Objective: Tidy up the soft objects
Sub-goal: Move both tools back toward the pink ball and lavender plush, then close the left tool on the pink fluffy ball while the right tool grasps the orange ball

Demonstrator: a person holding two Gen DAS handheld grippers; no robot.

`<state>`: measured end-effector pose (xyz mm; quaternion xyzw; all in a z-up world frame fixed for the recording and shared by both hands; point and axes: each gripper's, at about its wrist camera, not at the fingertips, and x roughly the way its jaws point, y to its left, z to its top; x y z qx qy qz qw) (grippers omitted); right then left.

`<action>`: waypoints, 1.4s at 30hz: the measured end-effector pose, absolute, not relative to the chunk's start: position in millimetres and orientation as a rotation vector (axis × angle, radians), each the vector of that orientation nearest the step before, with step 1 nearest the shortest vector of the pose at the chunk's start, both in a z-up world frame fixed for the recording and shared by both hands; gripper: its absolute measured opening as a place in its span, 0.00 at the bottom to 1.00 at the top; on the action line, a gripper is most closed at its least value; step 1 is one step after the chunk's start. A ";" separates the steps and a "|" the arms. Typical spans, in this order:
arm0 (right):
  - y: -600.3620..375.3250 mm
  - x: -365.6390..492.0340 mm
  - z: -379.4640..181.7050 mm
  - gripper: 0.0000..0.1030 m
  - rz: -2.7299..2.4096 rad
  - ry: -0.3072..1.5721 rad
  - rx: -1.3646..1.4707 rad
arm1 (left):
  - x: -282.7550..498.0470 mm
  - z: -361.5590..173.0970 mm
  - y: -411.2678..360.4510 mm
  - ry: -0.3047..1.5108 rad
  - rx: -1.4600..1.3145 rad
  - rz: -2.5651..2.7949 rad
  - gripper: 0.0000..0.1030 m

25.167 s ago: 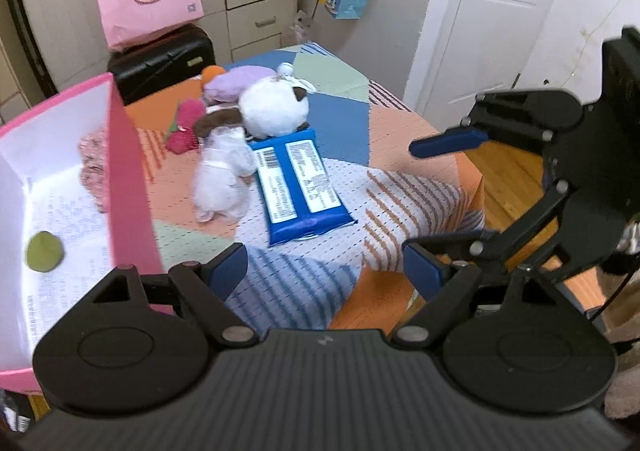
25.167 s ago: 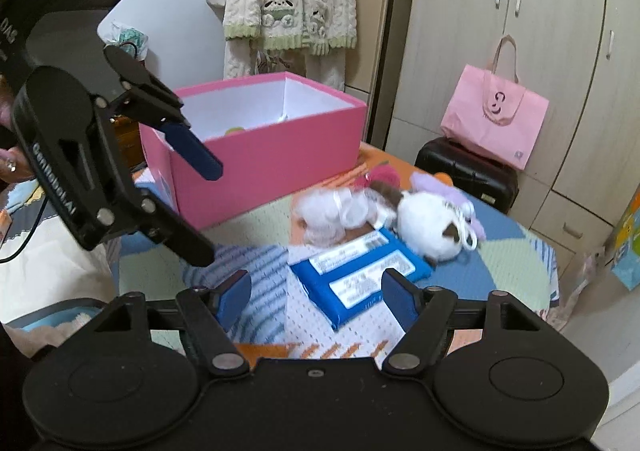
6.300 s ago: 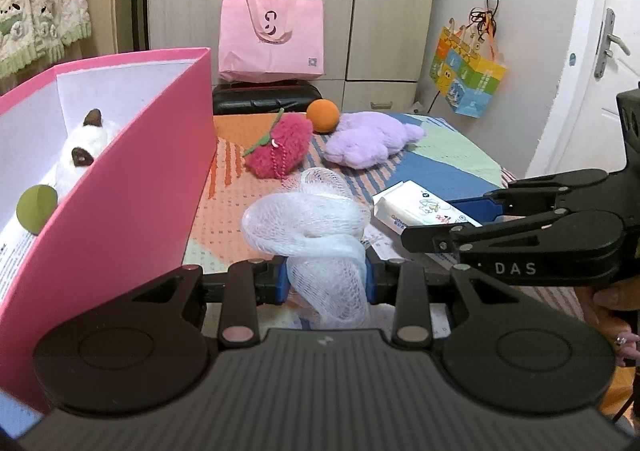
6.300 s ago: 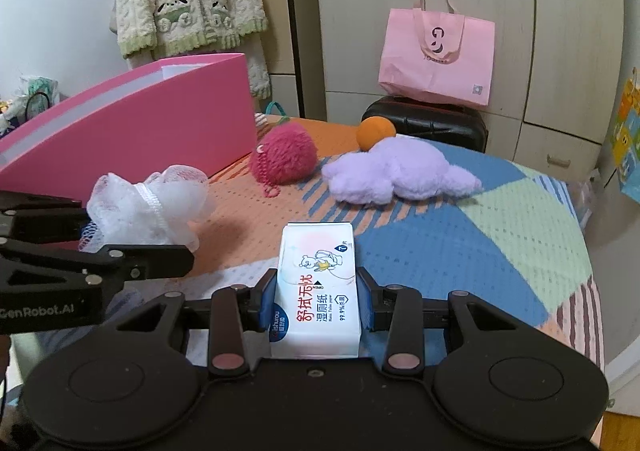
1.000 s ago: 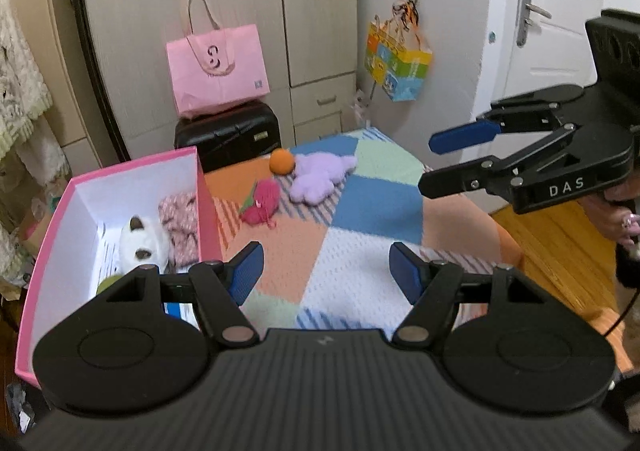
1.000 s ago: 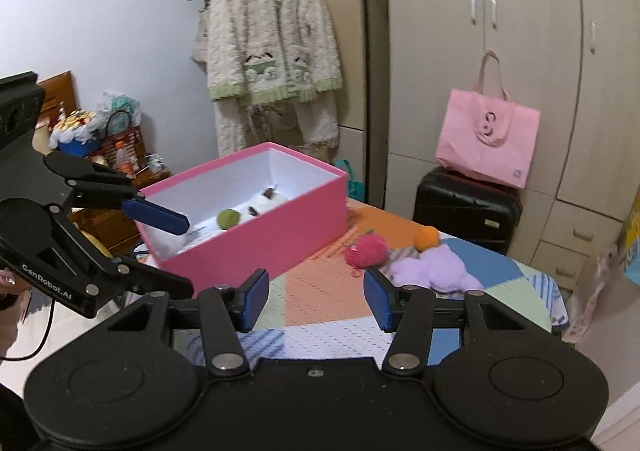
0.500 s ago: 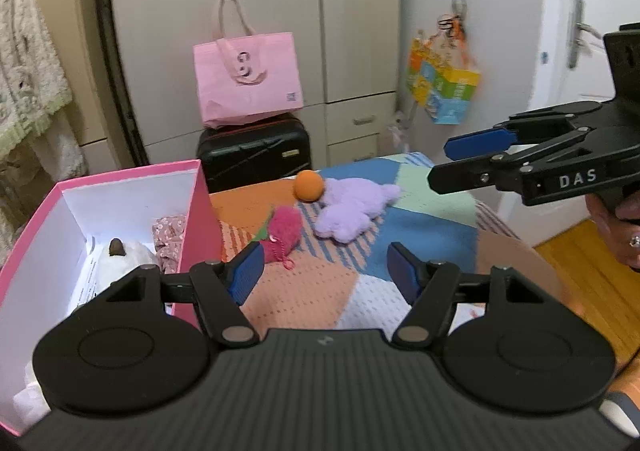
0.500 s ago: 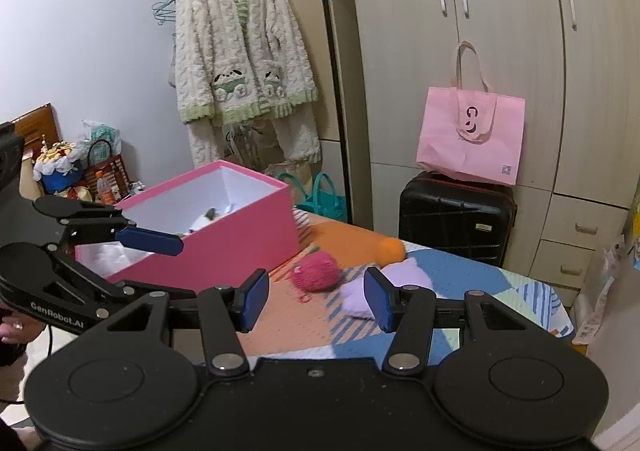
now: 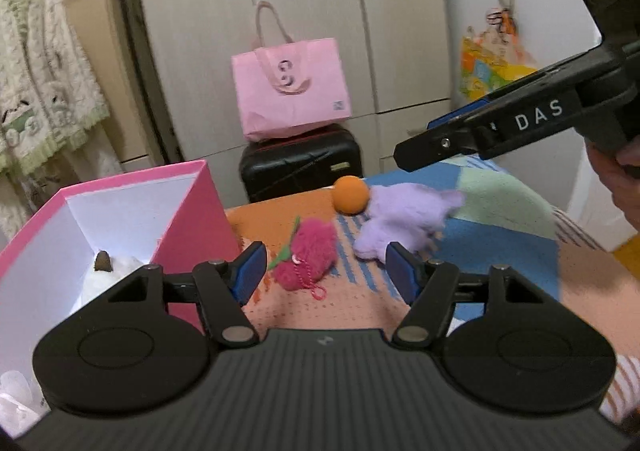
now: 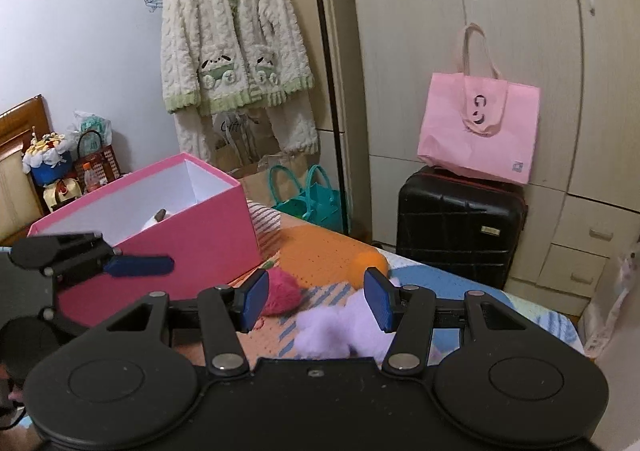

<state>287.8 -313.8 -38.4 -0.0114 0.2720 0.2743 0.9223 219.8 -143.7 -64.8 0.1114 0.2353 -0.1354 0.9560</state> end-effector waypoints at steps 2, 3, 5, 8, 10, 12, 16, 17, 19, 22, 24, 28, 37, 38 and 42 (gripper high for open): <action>-311.1 299.1 -41.5 0.56 0.581 0.566 -0.030 | 227.5 -70.5 -147.9 0.467 0.241 -0.249 0.63; -310.4 305.1 -43.3 0.56 0.586 0.571 -0.033 | 234.1 -73.8 -149.0 0.465 0.241 -0.245 0.62; -308.0 318.3 -47.5 0.56 0.592 0.588 -0.036 | 246.8 -79.9 -148.5 0.473 0.231 -0.232 0.59; -305.2 338.3 -55.2 0.56 0.588 0.609 -0.046 | 259.6 -86.4 -144.6 0.482 0.191 -0.227 0.58; -304.7 349.2 -61.4 0.56 0.588 0.621 -0.044 | 267.2 -91.3 -142.2 0.510 0.161 -0.231 0.56; -301.8 360.7 -68.8 0.56 0.584 0.638 -0.057 | 271.6 -94.8 -142.0 0.519 0.149 -0.227 0.56; -292.7 379.9 -81.6 0.56 0.578 0.670 -0.101 | 277.5 -100.9 -143.4 0.535 0.145 -0.215 0.56; -291.1 384.9 -85.3 0.56 0.574 0.678 -0.109 | 279.1 -101.7 -143.6 0.538 0.140 -0.217 0.56; -289.6 394.7 -92.5 0.56 0.569 0.695 -0.116 | 280.6 -103.9 -144.2 0.543 0.141 -0.219 0.56; -287.3 404.9 -103.5 0.56 0.556 0.725 -0.122 | 280.8 -109.6 -152.3 0.496 0.239 -0.170 0.54; -284.4 409.4 -109.6 0.48 0.550 0.757 -0.120 | 283.0 -112.4 -154.2 0.514 0.256 -0.180 0.52; -284.0 409.9 -112.3 0.43 0.529 0.740 -0.122 | 286.8 -112.4 -152.2 0.560 0.217 -0.203 0.31; -286.1 380.1 -90.6 0.42 0.501 0.633 -0.113 | 272.7 -99.7 -140.9 0.530 0.127 -0.240 0.29; -286.5 374.8 -87.4 0.42 0.499 0.625 -0.112 | 271.2 -97.8 -138.9 0.522 0.112 -0.245 0.29; -286.9 352.4 -75.9 0.43 0.489 0.591 -0.120 | 266.1 -93.4 -133.2 0.510 0.058 -0.254 0.29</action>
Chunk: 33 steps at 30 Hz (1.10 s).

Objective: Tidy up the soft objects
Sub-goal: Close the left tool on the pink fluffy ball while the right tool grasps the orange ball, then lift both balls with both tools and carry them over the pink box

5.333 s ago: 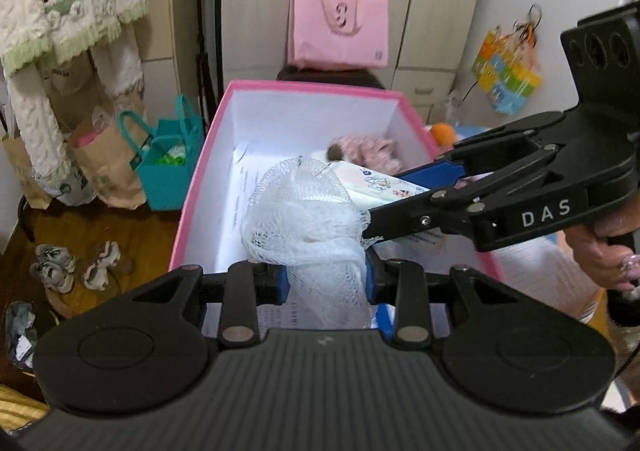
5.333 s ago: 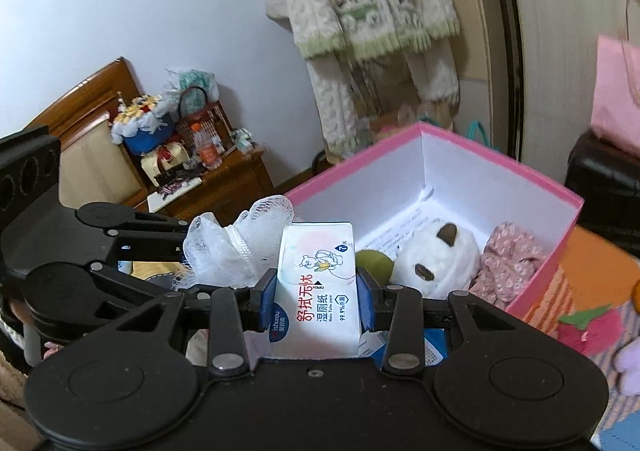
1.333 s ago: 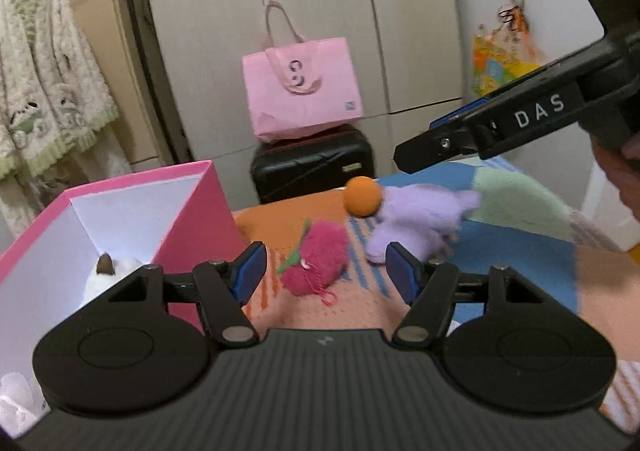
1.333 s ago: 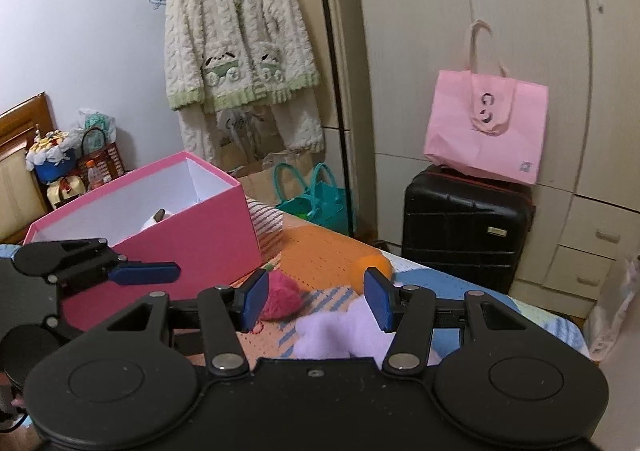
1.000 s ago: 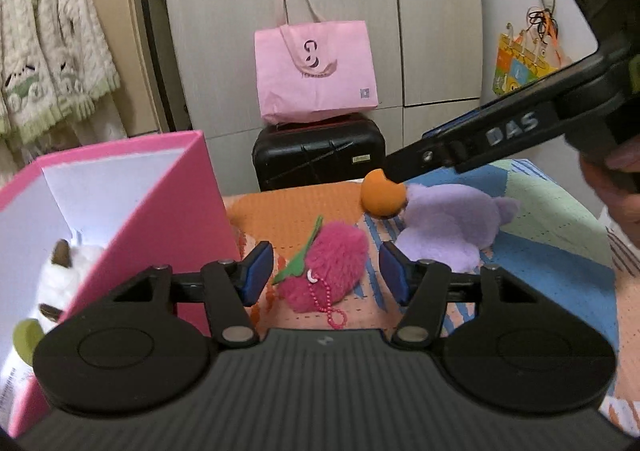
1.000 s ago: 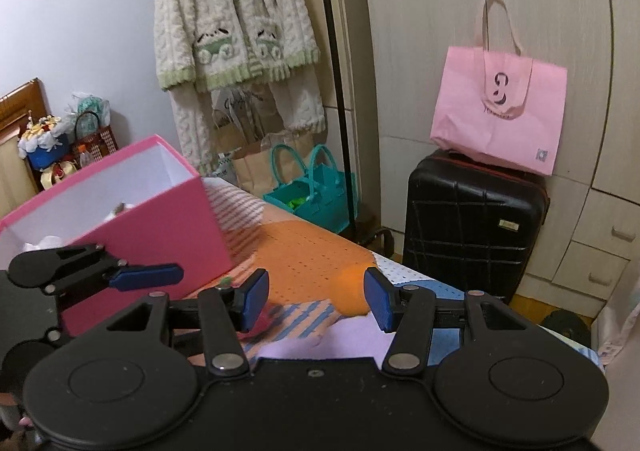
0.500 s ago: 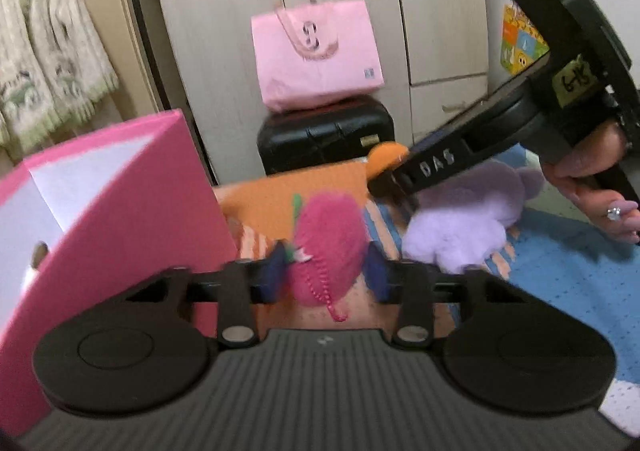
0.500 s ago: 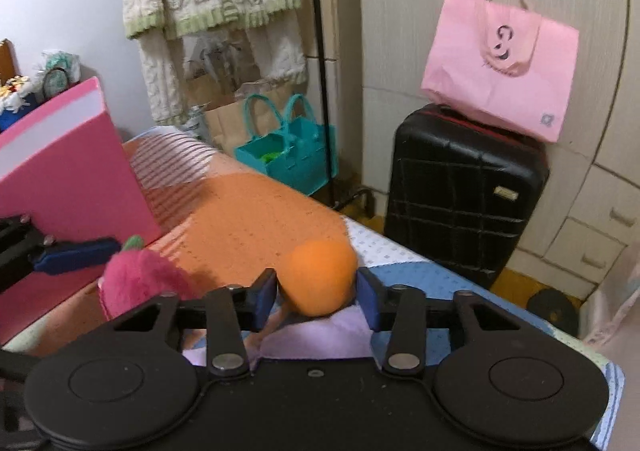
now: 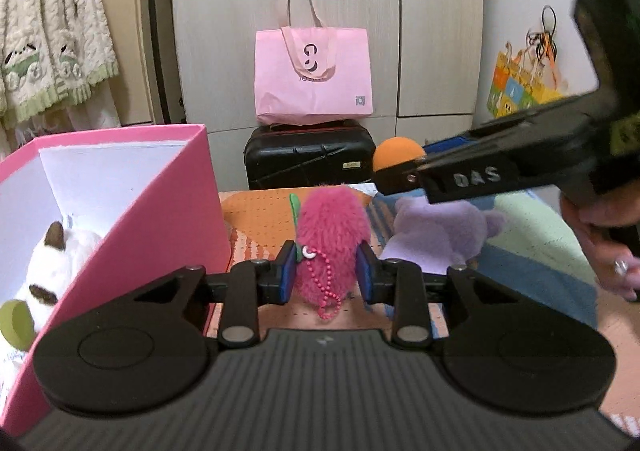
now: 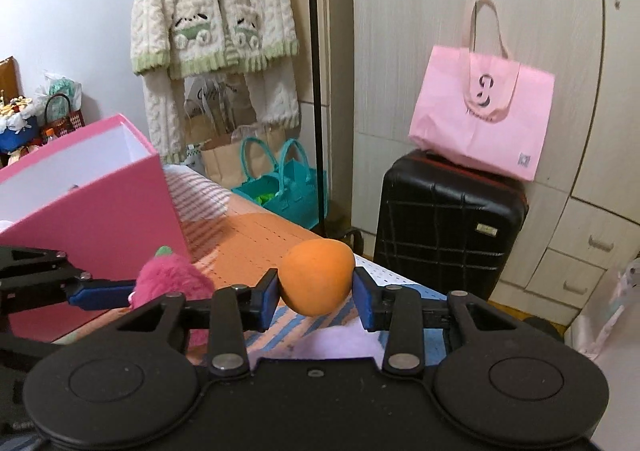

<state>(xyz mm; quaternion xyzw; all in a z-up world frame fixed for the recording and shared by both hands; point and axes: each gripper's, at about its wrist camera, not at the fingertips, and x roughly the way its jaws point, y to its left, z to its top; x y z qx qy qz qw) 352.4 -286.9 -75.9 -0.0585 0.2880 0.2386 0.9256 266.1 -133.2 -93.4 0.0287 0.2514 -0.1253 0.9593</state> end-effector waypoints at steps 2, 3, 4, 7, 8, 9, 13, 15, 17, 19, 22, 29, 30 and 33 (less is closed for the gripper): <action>-287.3 341.0 -72.1 0.43 0.487 0.578 -0.121 | 262.5 -91.3 -130.3 0.501 0.038 -0.257 0.29; -286.8 336.0 -70.3 0.43 0.485 0.577 -0.122 | 259.9 -90.3 -129.3 0.497 0.031 -0.258 0.29; -286.8 330.5 -68.6 0.43 0.478 0.577 -0.124 | 257.1 -89.0 -128.6 0.494 0.026 -0.258 0.29; -288.0 318.1 -65.5 0.43 0.472 0.575 -0.116 | 249.8 -85.7 -126.6 0.493 0.019 -0.267 0.29; -288.4 313.9 -65.0 0.43 0.470 0.577 -0.113 | 247.5 -84.4 -125.9 0.496 0.014 -0.272 0.29; -288.5 309.7 -64.5 0.43 0.468 0.579 -0.110 | 244.1 -82.9 -125.2 0.497 0.009 -0.277 0.29; -290.7 290.2 -61.8 0.43 0.460 0.580 -0.090 | 229.8 -76.7 -122.8 0.492 0.006 -0.292 0.29; -291.7 281.5 -61.0 0.43 0.458 0.578 -0.086 | 219.9 -73.1 -121.8 0.485 0.019 -0.282 0.29; -292.6 271.0 -60.6 0.43 0.458 0.575 -0.087 | 207.4 -68.3 -118.9 0.466 0.027 -0.282 0.29; -294.0 261.0 -59.4 0.44 0.457 0.569 -0.090 | 195.9 -64.0 -115.3 0.462 0.030 -0.293 0.29; -295.2 246.6 -57.6 0.44 0.451 0.571 -0.090 | 181.3 -60.1 -109.5 0.469 0.033 -0.312 0.29; -286.8 213.0 -52.8 0.44 0.425 0.571 -0.124 | 160.2 -63.8 -92.2 0.540 -0.008 -0.369 0.29; -285.3 209.0 -52.5 0.44 0.421 0.572 -0.131 | 157.1 -65.1 -91.4 0.547 -0.015 -0.376 0.29; -279.1 195.2 -51.8 0.44 0.422 0.583 -0.137 | 147.7 -65.9 -85.1 0.557 -0.025 -0.390 0.29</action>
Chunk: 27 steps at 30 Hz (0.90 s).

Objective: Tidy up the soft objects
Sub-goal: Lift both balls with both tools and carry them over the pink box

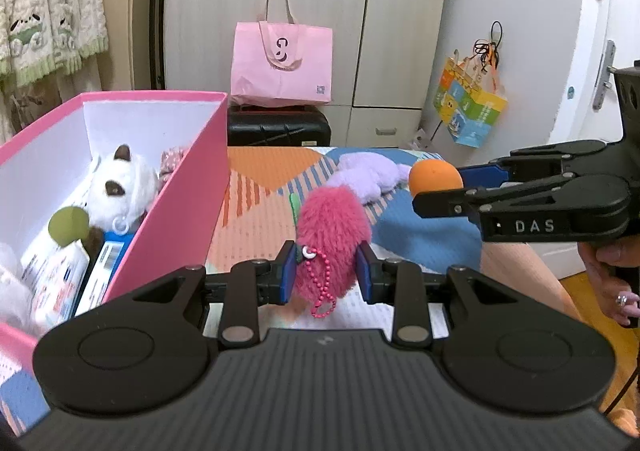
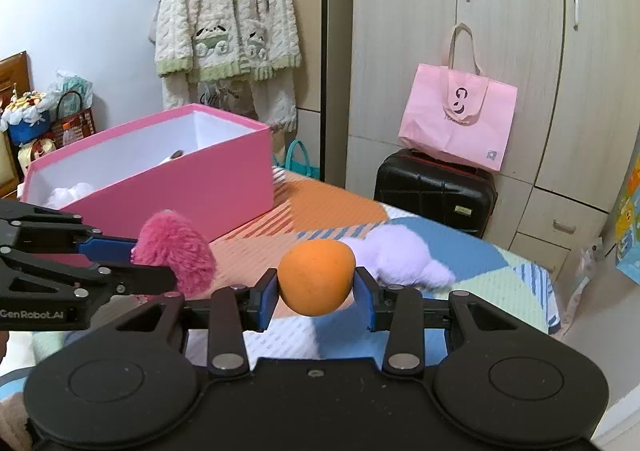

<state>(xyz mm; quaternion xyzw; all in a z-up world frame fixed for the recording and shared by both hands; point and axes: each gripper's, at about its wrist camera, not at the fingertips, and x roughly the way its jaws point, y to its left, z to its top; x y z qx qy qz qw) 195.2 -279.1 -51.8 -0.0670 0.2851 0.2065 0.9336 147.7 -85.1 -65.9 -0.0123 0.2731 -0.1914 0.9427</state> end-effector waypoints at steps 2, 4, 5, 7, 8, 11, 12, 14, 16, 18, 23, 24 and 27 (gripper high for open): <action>-274.1 186.2 -51.8 0.44 0.423 0.592 -0.145 | 139.2 -65.4 -80.1 0.557 -0.026 -0.394 0.29; -268.7 178.0 -52.6 0.44 0.415 0.607 -0.155 | 129.1 -62.6 -75.0 0.553 -0.030 -0.405 0.29; -265.9 173.6 -53.5 0.44 0.406 0.616 -0.161 | 124.5 -61.0 -72.3 0.550 -0.039 -0.419 0.29; -262.8 163.9 -54.8 0.44 0.408 0.623 -0.167 | 114.9 -58.3 -64.1 0.552 -0.055 -0.440 0.29; -261.4 159.8 -55.0 0.44 0.415 0.629 -0.163 | 110.8 -56.7 -61.9 0.551 -0.052 -0.450 0.29; -256.9 147.3 -54.7 0.44 0.437 0.648 -0.146 | 98.5 -53.9 -54.8 0.565 -0.041 -0.485 0.29; -254.7 143.3 -53.8 0.44 0.446 0.654 -0.142 | 96.1 -53.6 -52.4 0.577 -0.044 -0.501 0.29; -250.4 135.9 -51.6 0.44 0.467 0.669 -0.132 | 92.1 -53.8 -45.4 0.616 -0.059 -0.534 0.29; -247.5 129.8 -50.2 0.45 0.500 0.690 -0.104 | 91.1 -54.2 -39.0 0.653 -0.059 -0.569 0.29; -246.5 124.9 -47.6 0.45 0.542 0.716 -0.064 | 90.7 -53.0 -31.6 0.685 -0.051 -0.591 0.29; -235.6 111.7 -35.9 0.45 0.590 0.724 -0.038 | 81.4 -40.3 -6.3 0.703 -0.034 -0.602 0.29; -232.1 108.6 -32.8 0.45 0.595 0.717 -0.044 | 78.0 -36.2 -1.6 0.700 -0.026 -0.599 0.29; -220.7 102.1 -23.1 0.45 0.630 0.700 -0.048 | 70.7 -24.9 12.8 0.704 -0.021 -0.600 0.29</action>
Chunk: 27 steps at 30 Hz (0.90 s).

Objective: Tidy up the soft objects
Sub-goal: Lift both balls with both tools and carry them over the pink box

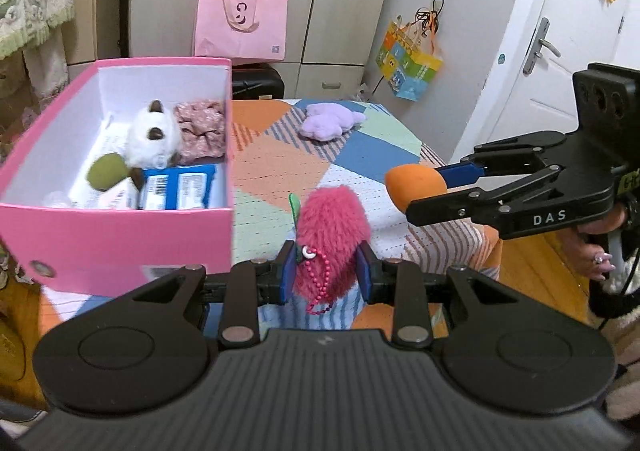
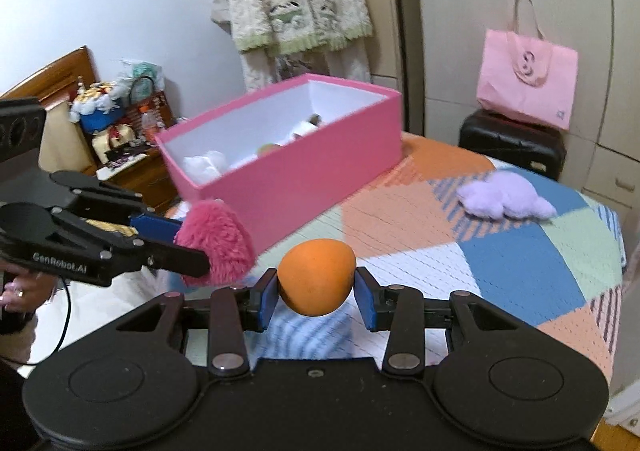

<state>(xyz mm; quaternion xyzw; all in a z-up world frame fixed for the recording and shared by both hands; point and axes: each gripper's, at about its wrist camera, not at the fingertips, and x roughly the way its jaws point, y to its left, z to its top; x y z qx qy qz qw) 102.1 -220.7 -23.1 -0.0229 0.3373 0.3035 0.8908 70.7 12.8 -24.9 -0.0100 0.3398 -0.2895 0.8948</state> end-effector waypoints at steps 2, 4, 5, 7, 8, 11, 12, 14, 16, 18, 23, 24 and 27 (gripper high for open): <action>-214.1 99.6 -16.9 0.45 0.662 0.692 -0.046 | 66.9 -17.9 23.2 0.709 -0.026 -0.597 0.29; -205.1 97.7 -11.6 0.45 0.690 0.683 -0.052 | 62.2 -11.5 32.3 0.707 -0.032 -0.586 0.29; -200.8 97.4 -8.8 0.45 0.700 0.678 -0.056 | 60.6 -9.3 35.8 0.705 -0.035 -0.580 0.29; -192.4 97.3 -4.1 0.45 0.720 0.668 -0.068 | 57.0 -5.8 43.5 0.709 -0.046 -0.581 0.29; -187.8 97.4 -1.5 0.45 0.730 0.661 -0.075 | 56.1 -4.1 46.8 0.712 -0.054 -0.586 0.29; -175.9 99.1 5.4 0.45 0.751 0.639 -0.097 | 55.2 1.7 57.1 0.699 -0.064 -0.587 0.29; -171.3 100.4 7.6 0.45 0.756 0.631 -0.103 | 55.1 3.9 60.1 0.686 -0.059 -0.577 0.29; -164.1 102.6 11.0 0.45 0.764 0.617 -0.109 | 57.3 7.7 64.4 0.662 -0.055 -0.564 0.29; -157.7 105.0 13.6 0.46 0.767 0.597 -0.118 | 61.1 11.1 70.1 0.644 -0.062 -0.555 0.29; -151.3 110.4 14.6 0.46 0.766 0.579 -0.125 | 66.9 13.9 74.9 0.626 -0.067 -0.545 0.29; -130.5 134.0 16.2 0.46 0.766 0.570 -0.157 | 92.1 18.2 81.8 0.574 -0.069 -0.483 0.29; -125.8 140.7 16.7 0.46 0.761 0.565 -0.167 | 98.8 18.2 83.1 0.568 -0.074 -0.473 0.29; -114.6 161.6 17.0 0.46 0.733 0.545 -0.194 | 115.2 18.0 85.8 0.540 -0.059 -0.435 0.29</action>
